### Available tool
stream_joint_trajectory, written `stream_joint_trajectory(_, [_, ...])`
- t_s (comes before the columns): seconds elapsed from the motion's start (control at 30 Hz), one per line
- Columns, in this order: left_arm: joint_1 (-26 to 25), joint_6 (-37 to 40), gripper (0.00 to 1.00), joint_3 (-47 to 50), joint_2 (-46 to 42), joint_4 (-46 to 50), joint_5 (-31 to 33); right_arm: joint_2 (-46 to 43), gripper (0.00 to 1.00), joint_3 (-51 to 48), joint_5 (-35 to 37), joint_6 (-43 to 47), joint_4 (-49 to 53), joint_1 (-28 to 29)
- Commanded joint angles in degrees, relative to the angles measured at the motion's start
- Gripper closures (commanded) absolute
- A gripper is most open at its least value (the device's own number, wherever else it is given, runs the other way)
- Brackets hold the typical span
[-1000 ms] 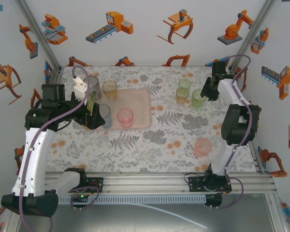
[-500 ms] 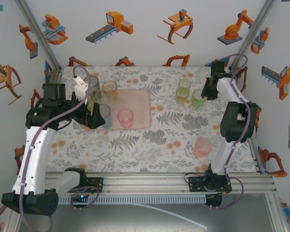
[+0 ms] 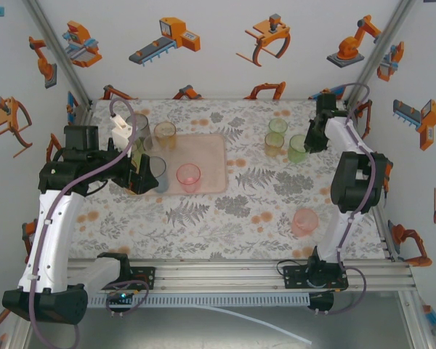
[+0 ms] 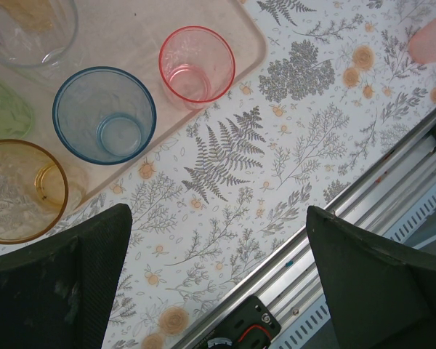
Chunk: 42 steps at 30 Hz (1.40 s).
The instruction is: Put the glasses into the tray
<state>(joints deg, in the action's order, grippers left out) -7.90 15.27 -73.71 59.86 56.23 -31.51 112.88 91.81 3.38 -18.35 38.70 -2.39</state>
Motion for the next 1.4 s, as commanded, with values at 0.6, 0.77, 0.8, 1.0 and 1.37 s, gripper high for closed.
stream_joint_trajectory(0.6, [-0.1,-0.1,0.03,-0.6,-1.0,0.7,0.5,-5.0,1.00,0.1,2.0,1.3,2.9,-0.4])
stream_joint_trajectory(0.77, [0.0,-0.1,0.03,0.6,-1.5,-0.3,1.4,-8.0,1.00,-1.7,1.4,0.7,3.0,-0.4])
stream_joint_trajectory(0.8, [0.0,-0.1,0.03,0.8,-1.5,-0.8,1.9,-8.7,1.00,-2.5,1.0,0.4,3.1,-0.4])
stream_joint_trajectory(1.0, [0.1,-0.6,0.03,0.3,-0.9,-1.2,2.6,-14.4,1.00,-6.4,-1.0,-1.1,5.0,-0.4])
stream_joint_trajectory(1.37, [0.2,-2.6,0.03,0.0,-1.1,-2.3,3.9,-26.9,0.99,-12.1,0.1,-1.8,8.0,1.9])
